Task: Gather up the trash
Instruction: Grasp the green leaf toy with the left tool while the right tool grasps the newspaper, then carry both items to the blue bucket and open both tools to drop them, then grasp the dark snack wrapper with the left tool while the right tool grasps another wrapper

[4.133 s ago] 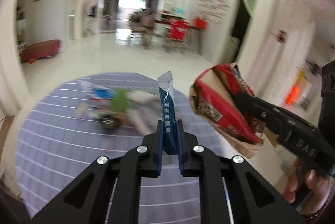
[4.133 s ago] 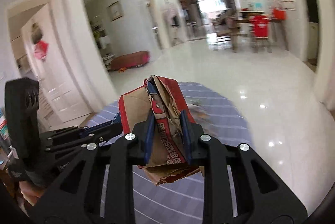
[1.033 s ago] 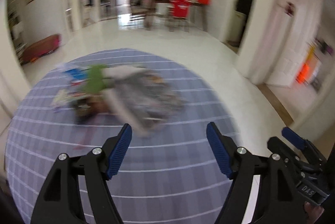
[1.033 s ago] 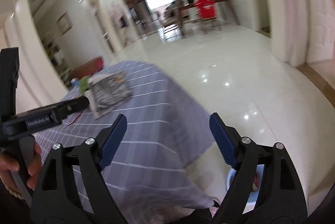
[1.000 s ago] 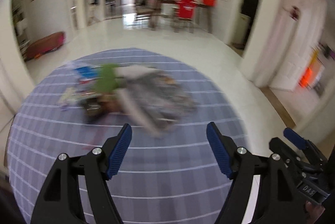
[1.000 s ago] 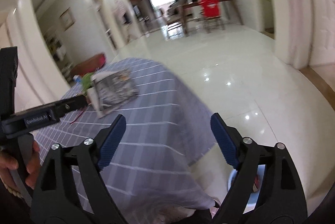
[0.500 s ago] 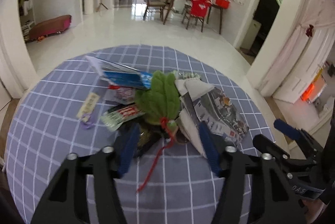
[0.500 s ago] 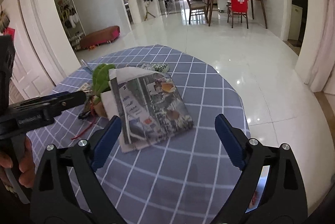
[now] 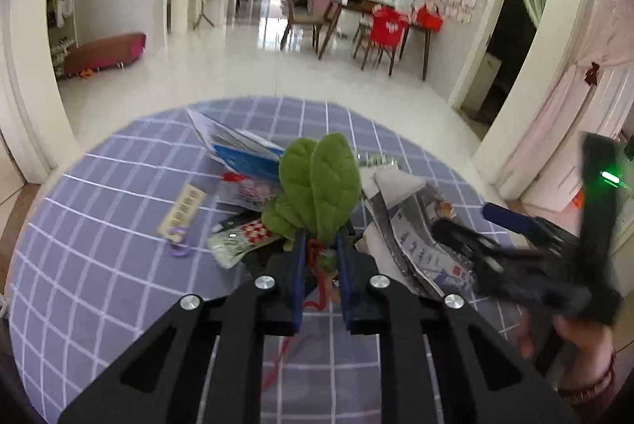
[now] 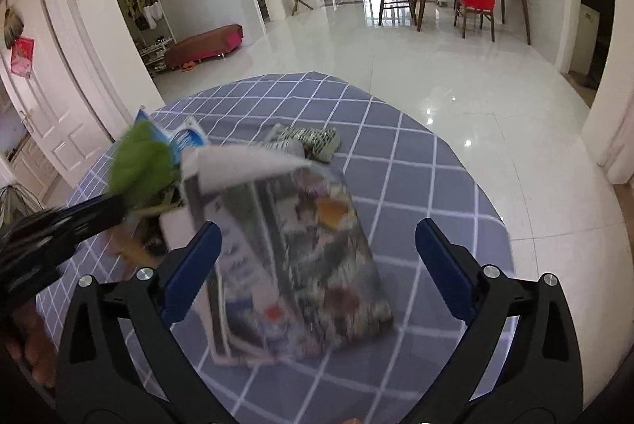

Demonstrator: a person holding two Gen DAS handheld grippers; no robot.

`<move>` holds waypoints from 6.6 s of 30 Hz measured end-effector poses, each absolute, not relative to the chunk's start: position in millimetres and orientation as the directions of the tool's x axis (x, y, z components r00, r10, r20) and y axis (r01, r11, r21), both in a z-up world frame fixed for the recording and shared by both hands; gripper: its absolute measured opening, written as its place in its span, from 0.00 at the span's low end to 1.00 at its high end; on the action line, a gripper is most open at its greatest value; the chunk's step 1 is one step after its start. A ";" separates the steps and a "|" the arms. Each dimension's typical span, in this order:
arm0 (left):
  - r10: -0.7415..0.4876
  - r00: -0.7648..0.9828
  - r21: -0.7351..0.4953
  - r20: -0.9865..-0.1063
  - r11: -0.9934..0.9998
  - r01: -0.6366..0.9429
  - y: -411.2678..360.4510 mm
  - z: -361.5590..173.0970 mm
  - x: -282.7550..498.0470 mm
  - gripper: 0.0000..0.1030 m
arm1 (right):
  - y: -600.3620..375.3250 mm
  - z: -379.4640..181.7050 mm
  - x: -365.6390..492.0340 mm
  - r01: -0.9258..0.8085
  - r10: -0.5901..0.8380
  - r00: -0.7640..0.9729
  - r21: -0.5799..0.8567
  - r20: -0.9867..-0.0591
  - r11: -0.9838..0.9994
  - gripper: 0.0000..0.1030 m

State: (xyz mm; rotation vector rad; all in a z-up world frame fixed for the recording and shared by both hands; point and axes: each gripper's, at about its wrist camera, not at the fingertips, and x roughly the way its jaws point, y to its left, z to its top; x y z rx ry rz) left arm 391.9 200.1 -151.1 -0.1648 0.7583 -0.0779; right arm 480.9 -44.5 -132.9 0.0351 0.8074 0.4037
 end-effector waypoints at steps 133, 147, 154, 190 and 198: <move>-0.478 0.480 -0.126 -0.736 0.792 0.597 -178.1 -219.3 299.8 0.74 | -378.0 -183.2 191.4 0.365 -0.153 0.847 0.348 -0.509 0.863 0.60; -0.271 0.700 -0.028 -0.661 0.941 0.338 38.9 -137.6 325.0 0.74 | -210.6 -114.2 280.0 -0.036 0.174 0.855 0.280 -0.488 0.959 0.62; -0.132 0.736 -0.060 -0.664 0.991 0.123 160.3 -128.0 352.1 0.74 | -100.5 -95.6 343.3 -0.226 0.305 0.788 0.210 -0.535 0.951 0.62; -0.072 0.591 -0.095 -0.804 0.995 -0.009 220.3 -196.7 424.7 0.38 | 26.8 -140.5 467.2 -0.417 0.452 0.571 0.231 -0.685 0.879 0.08; -0.107 0.600 -0.141 -0.793 0.990 -0.009 237.2 -194.7 403.1 0.17 | 36.5 -134.9 469.0 -0.436 0.439 0.572 0.196 -0.693 0.878 0.15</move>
